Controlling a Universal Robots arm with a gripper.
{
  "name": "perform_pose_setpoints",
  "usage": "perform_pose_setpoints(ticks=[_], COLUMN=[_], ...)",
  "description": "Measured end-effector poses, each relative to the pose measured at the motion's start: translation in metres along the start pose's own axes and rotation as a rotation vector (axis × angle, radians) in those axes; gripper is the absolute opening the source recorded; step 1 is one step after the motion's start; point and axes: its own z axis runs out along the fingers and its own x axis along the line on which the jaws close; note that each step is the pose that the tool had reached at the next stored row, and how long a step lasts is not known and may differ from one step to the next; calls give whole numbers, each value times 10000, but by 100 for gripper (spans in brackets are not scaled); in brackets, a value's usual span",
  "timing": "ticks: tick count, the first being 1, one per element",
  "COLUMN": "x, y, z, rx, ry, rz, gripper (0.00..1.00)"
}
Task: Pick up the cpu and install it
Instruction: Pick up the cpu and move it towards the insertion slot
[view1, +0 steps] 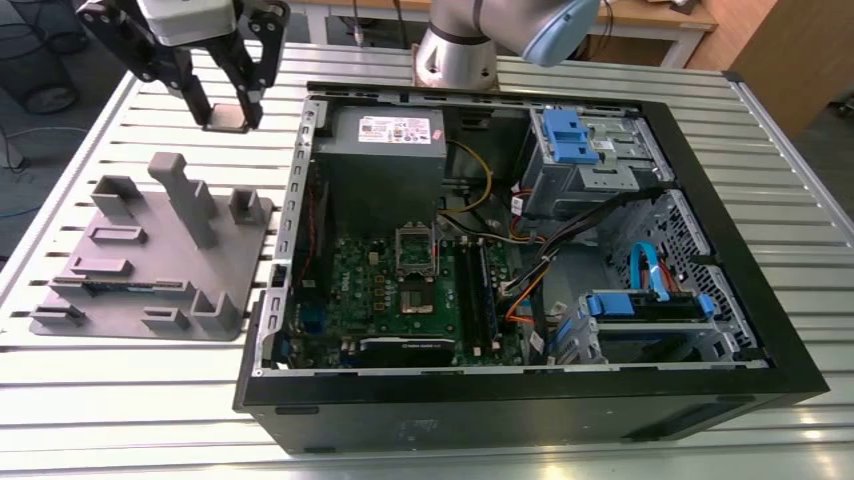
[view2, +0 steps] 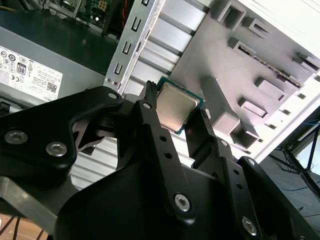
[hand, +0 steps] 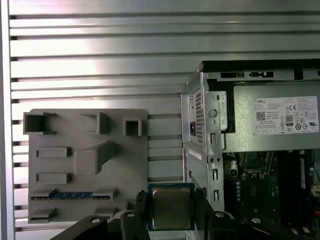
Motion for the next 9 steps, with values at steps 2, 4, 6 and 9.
perform_pose_setpoints(ticks=[2, 4, 6, 9], x=[-11, -12, -14, -15], y=[0, 0, 1, 1], z=[2, 2, 2, 3], rx=[0, 1, 1, 1], ry=[0, 1, 0, 1], rz=[0, 2, 0, 1], gripper=[47, 47, 47, 47])
